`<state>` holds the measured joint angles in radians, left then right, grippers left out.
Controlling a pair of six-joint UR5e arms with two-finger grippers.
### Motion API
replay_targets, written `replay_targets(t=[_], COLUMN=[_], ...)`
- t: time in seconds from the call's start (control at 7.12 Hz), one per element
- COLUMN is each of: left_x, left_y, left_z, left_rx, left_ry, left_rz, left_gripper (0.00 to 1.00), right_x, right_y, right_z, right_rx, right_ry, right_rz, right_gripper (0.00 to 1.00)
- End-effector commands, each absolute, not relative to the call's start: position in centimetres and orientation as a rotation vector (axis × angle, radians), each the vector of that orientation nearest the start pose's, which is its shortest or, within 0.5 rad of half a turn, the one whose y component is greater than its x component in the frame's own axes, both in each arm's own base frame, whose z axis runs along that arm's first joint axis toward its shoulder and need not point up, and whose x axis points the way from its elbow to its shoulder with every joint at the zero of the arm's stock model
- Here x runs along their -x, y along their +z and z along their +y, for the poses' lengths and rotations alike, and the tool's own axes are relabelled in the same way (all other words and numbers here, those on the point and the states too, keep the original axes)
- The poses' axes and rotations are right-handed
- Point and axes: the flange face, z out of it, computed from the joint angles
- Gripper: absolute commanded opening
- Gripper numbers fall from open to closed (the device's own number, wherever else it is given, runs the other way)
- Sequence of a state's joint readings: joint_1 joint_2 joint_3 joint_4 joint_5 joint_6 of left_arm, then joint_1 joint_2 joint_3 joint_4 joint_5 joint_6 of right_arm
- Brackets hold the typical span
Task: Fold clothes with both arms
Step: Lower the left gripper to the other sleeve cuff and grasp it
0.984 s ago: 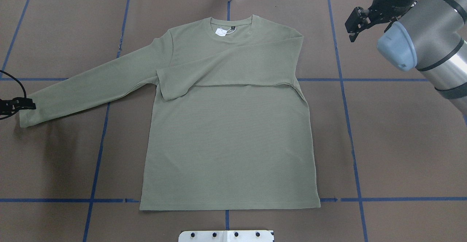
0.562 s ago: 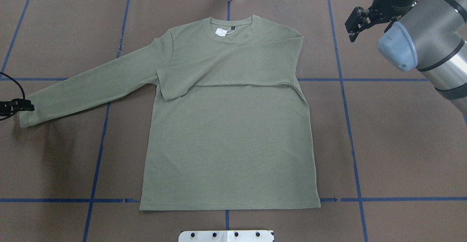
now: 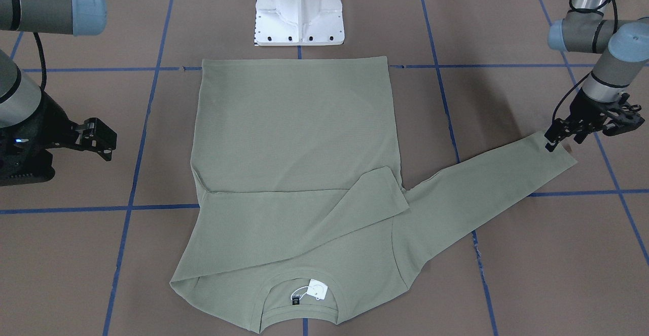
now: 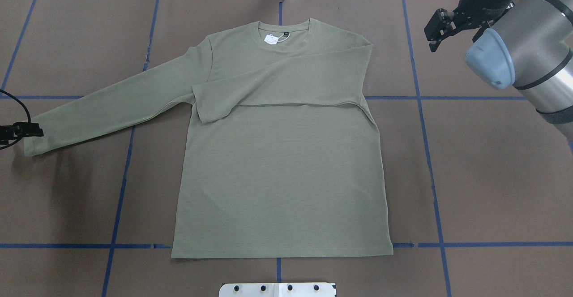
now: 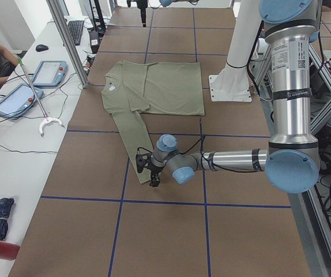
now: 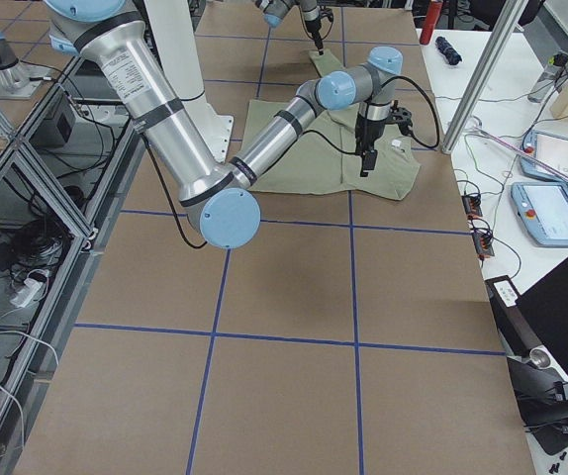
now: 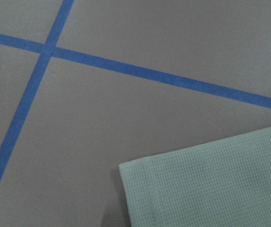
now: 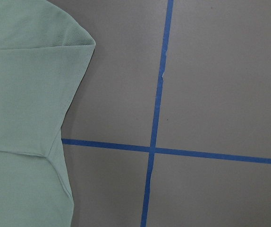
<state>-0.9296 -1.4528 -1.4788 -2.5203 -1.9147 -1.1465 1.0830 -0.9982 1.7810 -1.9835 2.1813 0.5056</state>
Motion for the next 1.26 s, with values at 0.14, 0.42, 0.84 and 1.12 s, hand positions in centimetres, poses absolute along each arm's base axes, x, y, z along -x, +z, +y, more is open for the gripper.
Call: replay_targets(t=[0.14, 0.42, 0.84, 1.12], left_x=[-20.6, -20.6, -20.6, -20.6], left_y=[66.9, 66.6, 66.3, 64.9], left_z=[-43.4, -43.5, -43.4, -43.3], left_rx=[-0.197, -0.202, -0.203, -0.213], left_ry=[-0.345, -0.345, -0.348, -0.34], left_rz=[0.78, 0.786, 0.79, 0.813], left_gripper=[0.85, 0.45, 0.11, 0.0], right_x=[22.8, 22.8, 22.8, 22.8], right_y=[28.4, 28.4, 28.4, 28.5], right_z=[-59.3, -59.3, -59.3, -59.3], right_rx=[-0.027, -0.027, -0.027, -0.026], right_ry=[-0.093, -0.093, -0.093, -0.093], right_rz=[-0.7, -0.7, -0.7, -0.699], right_gripper=[1.0, 1.0, 1.0, 1.0])
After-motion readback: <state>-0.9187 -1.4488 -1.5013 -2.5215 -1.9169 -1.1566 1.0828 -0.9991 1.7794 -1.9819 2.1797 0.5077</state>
